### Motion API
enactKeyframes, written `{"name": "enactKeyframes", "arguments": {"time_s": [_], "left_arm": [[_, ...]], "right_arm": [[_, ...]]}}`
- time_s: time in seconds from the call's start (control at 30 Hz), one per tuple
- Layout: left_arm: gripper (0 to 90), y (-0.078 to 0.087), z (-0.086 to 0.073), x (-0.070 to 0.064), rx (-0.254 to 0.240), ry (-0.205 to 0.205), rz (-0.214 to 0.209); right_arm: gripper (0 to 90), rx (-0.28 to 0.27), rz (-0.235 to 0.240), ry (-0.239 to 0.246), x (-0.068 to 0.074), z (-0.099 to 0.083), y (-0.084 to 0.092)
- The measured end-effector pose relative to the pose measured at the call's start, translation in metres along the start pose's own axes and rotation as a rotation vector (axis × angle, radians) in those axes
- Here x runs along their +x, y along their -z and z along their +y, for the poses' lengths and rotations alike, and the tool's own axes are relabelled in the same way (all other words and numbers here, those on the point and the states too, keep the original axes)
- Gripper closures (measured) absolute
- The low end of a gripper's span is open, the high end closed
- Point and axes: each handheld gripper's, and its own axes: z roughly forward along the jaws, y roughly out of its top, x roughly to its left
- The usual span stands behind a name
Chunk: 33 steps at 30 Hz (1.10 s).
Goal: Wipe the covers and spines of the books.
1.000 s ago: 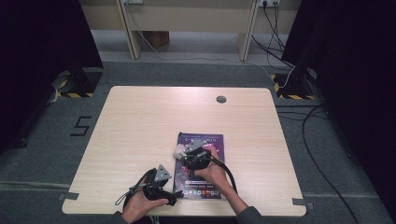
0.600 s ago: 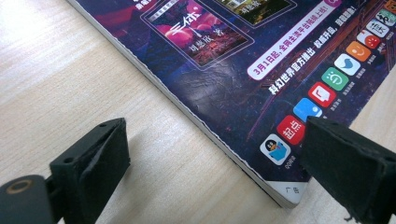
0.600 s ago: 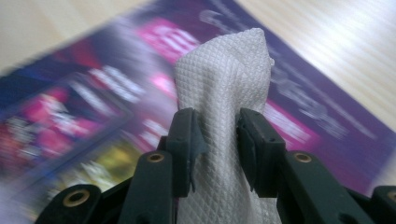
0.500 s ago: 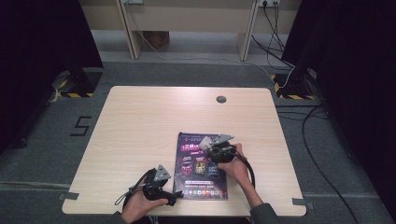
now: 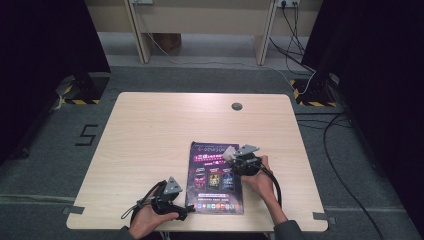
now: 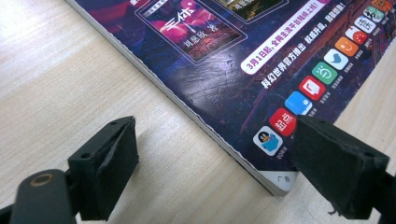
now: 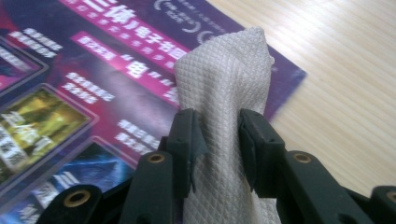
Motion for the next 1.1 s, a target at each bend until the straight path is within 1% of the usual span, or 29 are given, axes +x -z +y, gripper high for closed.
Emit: {"name": "enactKeyframes", "arguments": {"time_s": [0.03, 0.1, 0.2, 0.23, 0.3, 0.37, 0.4, 0.47, 0.67, 0.77, 0.8, 0.83, 0.97, 1.07, 1.1], "left_arm": [[14.9, 0.001, 0.000, -0.001, 0.003, -0.010, 0.002], [16.9, 0.004, -0.001, -0.002, 0.000, -0.026, 0.005], [24.7, 0.009, -0.004, -0.004, -0.015, -0.024, -0.004], [26.2, 0.012, -0.006, -0.005, -0.019, -0.032, -0.017], [26.8, 0.013, -0.006, -0.009, -0.030, -0.039, -0.039], [28.6, 0.013, -0.007, -0.013, -0.021, -0.059, -0.041], [29.5, 0.012, -0.008, -0.015, -0.016, -0.069, -0.045], [31.3, 0.010, -0.008, -0.017, -0.009, -0.081, -0.053], [41.9, 0.008, -0.008, -0.018, -0.018, -0.113, -0.066], [46.1, 0.008, -0.009, -0.017, -0.019, -0.126, -0.049], [47.8, 0.008, -0.009, -0.017, -0.020, -0.124, -0.051], [47.9, 0.007, -0.008, -0.017, -0.016, -0.123, -0.052], [48.1, 0.006, -0.007, -0.017, -0.011, -0.129, -0.046], [48.0, 0.002, -0.003, -0.017, -0.014, -0.119, -0.042], [48.0, 0.001, -0.001, -0.017, -0.012, -0.122, -0.037]], "right_arm": [[67.5, -0.002, 0.002, 0.010, 0.003, 0.001, -0.001], [67.9, -0.006, 0.022, 0.029, 0.010, 0.003, -0.002], [67.7, -0.005, 0.048, 0.049, 0.020, 0.007, -0.003], [67.7, -0.010, 0.047, 0.060, 0.022, 0.008, -0.004], [67.3, -0.012, 0.060, 0.052, 0.026, 0.009, -0.005], [66.5, -0.019, 0.088, 0.038, 0.029, 0.009, -0.006], [66.6, -0.023, 0.093, 0.043, 0.032, 0.010, -0.006], [66.6, -0.021, 0.111, 0.065, 0.041, 0.013, -0.007], [66.5, -0.034, 0.173, 0.133, 0.074, 0.021, -0.010], [66.5, -0.033, 0.200, 0.157, 0.087, 0.024, -0.011], [66.6, -0.035, 0.197, 0.165, 0.089, 0.025, -0.011], [66.5, -0.034, 0.195, 0.171, 0.090, 0.026, -0.011], [66.0, -0.037, 0.206, 0.160, 0.087, 0.025, -0.012], [65.5, -0.036, 0.189, 0.159, 0.084, 0.027, -0.014], [65.3, -0.035, 0.188, 0.159, 0.082, 0.027, -0.014]]}}
